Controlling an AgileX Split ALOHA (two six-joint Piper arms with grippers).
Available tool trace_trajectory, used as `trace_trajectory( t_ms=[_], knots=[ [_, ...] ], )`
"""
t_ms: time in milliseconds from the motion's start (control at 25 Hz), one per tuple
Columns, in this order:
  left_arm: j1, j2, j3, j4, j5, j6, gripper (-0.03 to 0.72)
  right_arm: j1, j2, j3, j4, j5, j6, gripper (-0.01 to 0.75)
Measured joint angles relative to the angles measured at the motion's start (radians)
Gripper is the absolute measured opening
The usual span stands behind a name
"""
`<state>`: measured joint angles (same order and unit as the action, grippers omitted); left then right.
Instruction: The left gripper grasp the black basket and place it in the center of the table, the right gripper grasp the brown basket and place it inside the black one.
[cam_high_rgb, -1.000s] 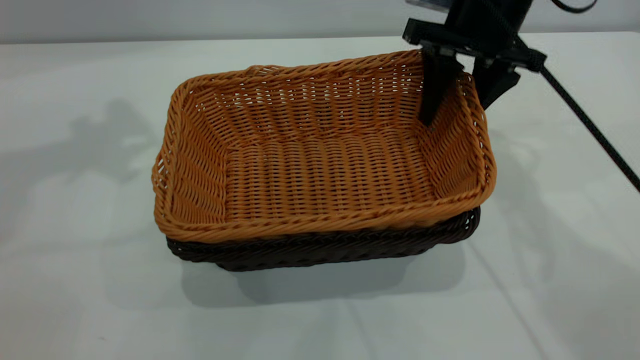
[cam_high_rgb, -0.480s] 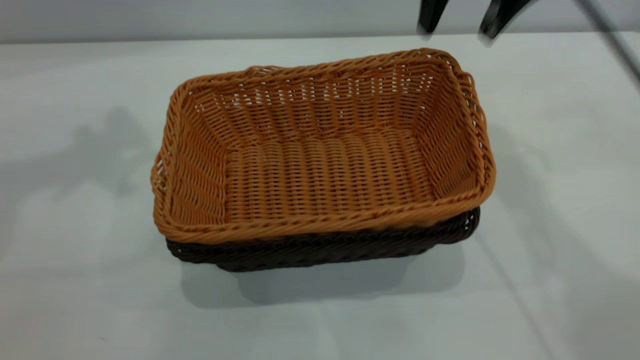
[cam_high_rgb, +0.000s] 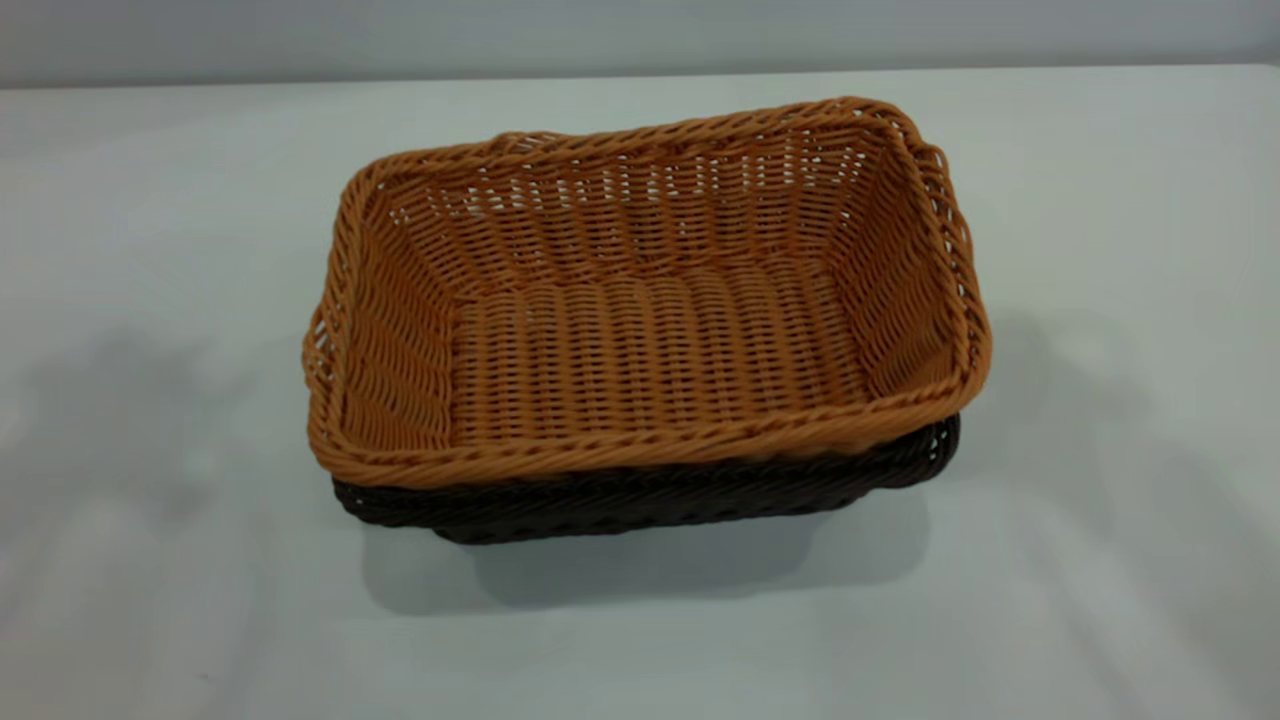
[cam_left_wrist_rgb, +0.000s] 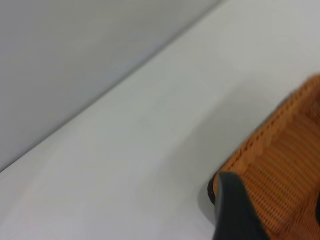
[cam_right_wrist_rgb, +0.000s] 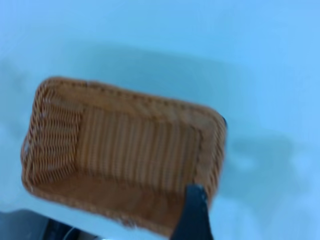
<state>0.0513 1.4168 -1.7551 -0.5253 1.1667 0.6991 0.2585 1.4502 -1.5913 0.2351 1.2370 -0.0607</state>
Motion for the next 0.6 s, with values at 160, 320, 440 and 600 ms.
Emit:
trace_trajectory(
  t_ms=[160, 320, 440, 600],
  knots=[
    [0.000, -0.123, 0.007, 0.065, 0.000, -0.100, 0.349, 0.000, -0.255, 0.235, -0.058, 0.011, 0.002, 0.541],
    [0.000, -0.244, 0.108, 0.129, 0.000, -0.146, 0.349, 0.000, -0.501, 0.499, -0.104, 0.014, 0.012, 0.541],
    [0.000, -0.318, 0.257, 0.150, 0.000, -0.178, 0.349, 0.000, -0.665, 0.693, -0.129, -0.032, 0.019, 0.541],
    [0.000, -0.399, 0.505, 0.161, 0.000, -0.195, 0.349, 0.000, -0.854, 0.943, -0.134, -0.124, 0.048, 0.541]
  ],
)
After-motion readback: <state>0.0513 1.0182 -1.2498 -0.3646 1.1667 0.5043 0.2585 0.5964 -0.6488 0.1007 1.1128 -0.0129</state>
